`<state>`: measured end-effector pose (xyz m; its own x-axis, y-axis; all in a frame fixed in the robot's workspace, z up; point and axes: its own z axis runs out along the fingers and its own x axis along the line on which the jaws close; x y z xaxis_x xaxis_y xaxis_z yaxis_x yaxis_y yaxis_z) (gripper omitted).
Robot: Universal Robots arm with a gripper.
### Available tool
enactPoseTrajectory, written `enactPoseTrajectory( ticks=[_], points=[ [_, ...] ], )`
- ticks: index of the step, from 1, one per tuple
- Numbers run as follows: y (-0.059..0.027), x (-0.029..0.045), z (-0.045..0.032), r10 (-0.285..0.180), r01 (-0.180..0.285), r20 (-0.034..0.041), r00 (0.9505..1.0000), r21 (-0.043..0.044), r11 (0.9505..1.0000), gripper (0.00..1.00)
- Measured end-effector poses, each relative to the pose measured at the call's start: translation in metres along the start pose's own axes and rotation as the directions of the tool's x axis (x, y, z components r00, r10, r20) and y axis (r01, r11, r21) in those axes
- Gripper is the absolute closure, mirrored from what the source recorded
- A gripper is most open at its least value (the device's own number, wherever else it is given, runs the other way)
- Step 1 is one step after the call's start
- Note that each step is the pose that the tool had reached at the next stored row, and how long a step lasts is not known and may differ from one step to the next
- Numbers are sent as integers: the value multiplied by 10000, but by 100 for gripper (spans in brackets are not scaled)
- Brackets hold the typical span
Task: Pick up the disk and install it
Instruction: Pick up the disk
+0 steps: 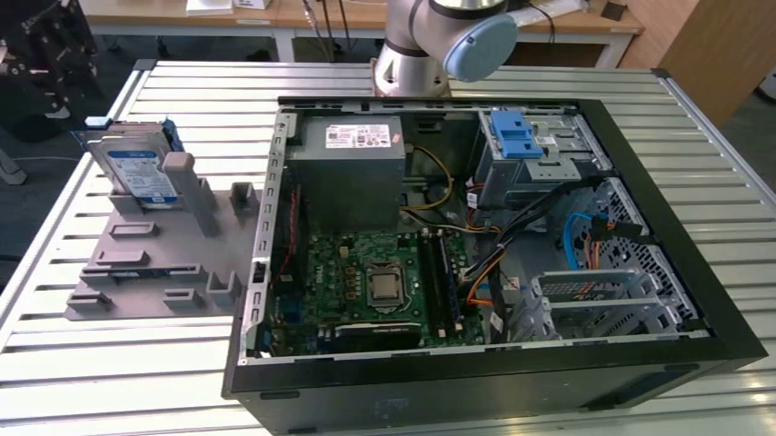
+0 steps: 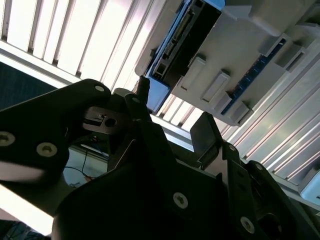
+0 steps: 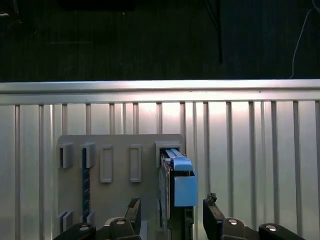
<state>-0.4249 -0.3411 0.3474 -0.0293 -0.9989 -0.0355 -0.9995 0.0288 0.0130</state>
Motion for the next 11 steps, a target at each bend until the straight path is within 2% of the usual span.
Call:
enactPoseTrajectory(
  ticks=[7, 11],
  points=[
    [0, -30, 42, -8, 8, -1, 10000, -5, 10000, 40],
    [0, -31, 76, -131, 131, -4, 9999, -44, 9999, 40]
  ],
)
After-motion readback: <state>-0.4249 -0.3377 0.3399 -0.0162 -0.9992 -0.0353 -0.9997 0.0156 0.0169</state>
